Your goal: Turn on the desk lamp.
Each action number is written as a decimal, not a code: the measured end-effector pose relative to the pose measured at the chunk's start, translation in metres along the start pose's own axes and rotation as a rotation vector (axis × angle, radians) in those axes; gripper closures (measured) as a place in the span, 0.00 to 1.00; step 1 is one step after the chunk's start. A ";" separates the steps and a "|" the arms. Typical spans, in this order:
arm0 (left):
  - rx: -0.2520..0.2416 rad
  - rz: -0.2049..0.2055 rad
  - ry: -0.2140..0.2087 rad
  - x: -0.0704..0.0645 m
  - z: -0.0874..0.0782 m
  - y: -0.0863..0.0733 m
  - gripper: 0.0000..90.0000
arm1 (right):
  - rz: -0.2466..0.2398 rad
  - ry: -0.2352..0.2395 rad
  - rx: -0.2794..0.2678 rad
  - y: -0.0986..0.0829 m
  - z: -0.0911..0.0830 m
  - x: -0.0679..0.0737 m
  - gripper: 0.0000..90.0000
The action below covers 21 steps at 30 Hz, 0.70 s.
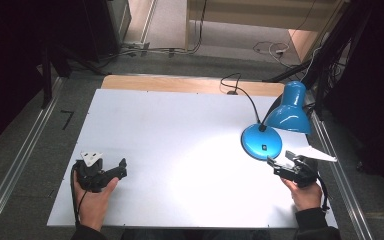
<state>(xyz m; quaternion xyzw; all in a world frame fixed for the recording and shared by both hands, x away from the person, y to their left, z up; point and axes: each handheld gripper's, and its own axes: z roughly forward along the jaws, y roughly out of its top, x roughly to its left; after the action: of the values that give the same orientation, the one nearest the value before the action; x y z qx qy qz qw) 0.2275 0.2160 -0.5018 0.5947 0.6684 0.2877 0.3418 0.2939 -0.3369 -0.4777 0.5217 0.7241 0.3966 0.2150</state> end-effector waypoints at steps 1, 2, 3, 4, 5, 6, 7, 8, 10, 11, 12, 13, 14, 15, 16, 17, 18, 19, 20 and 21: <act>0.000 0.000 0.000 0.000 0.000 0.000 0.08 | 0.005 -0.002 0.001 0.000 0.000 0.000 0.21; 0.000 0.000 0.001 0.000 0.000 0.000 0.08 | 0.004 -0.003 0.000 -0.001 -0.001 -0.001 0.21; 0.001 0.000 0.000 0.000 0.000 0.000 0.08 | 0.005 -0.003 -0.001 -0.001 -0.001 -0.002 0.21; 0.000 -0.001 0.000 0.000 0.000 0.000 0.08 | 0.005 -0.003 -0.001 -0.001 -0.002 -0.002 0.21; 0.001 -0.002 0.000 0.000 0.000 0.000 0.08 | 0.006 -0.003 -0.001 -0.001 -0.002 -0.002 0.21; 0.002 -0.002 0.000 0.000 0.000 0.000 0.08 | 0.006 -0.003 0.000 -0.001 -0.002 -0.002 0.21; 0.001 -0.003 0.000 0.000 0.000 0.000 0.08 | 0.005 -0.004 0.000 -0.002 -0.003 -0.002 0.21; 0.001 -0.004 -0.002 0.000 0.000 0.000 0.08 | 0.005 -0.004 0.001 -0.002 -0.003 -0.003 0.21; 0.001 -0.005 0.000 0.001 0.000 0.000 0.08 | 0.007 -0.006 0.002 -0.002 -0.004 -0.003 0.21; 0.001 -0.005 0.000 0.001 0.000 0.000 0.08 | 0.006 -0.004 0.000 -0.003 -0.004 -0.003 0.21; 0.001 -0.005 0.000 0.001 0.000 0.000 0.08 | 0.008 -0.004 0.001 -0.003 -0.005 -0.003 0.21; 0.000 -0.005 0.001 0.001 0.000 0.000 0.08 | 0.007 -0.005 0.000 -0.003 -0.005 -0.003 0.21; 0.000 -0.005 0.001 0.001 0.000 0.000 0.08 | 0.006 -0.005 0.000 -0.003 -0.005 -0.004 0.21; 0.001 -0.005 0.000 0.001 0.000 0.000 0.08 | 0.005 -0.005 0.002 -0.003 -0.006 -0.004 0.21; 0.001 -0.005 0.001 0.001 0.000 0.000 0.08 | 0.008 -0.007 0.003 -0.004 -0.006 -0.004 0.21; 0.001 -0.005 0.001 0.001 0.000 0.000 0.08 | 0.008 -0.006 0.004 -0.004 -0.006 -0.005 0.21; 0.001 -0.005 0.001 0.001 0.000 0.000 0.08 | 0.007 -0.008 0.004 -0.004 -0.007 -0.005 0.21; -0.001 -0.005 0.002 0.001 0.000 0.000 0.08 | 0.009 -0.009 0.002 -0.005 -0.008 -0.006 0.21; -0.001 -0.006 0.002 0.001 0.000 0.000 0.08 | 0.010 -0.008 0.001 -0.005 -0.009 -0.007 0.21; -0.002 -0.007 0.000 0.001 0.000 0.000 0.08 | 0.014 -0.009 0.000 -0.005 -0.010 -0.007 0.21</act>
<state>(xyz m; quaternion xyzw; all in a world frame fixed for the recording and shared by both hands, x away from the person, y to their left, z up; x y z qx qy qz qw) 0.2273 0.2170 -0.5018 0.5920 0.6702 0.2871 0.3433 0.2862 -0.3477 -0.4770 0.5285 0.7196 0.3956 0.2154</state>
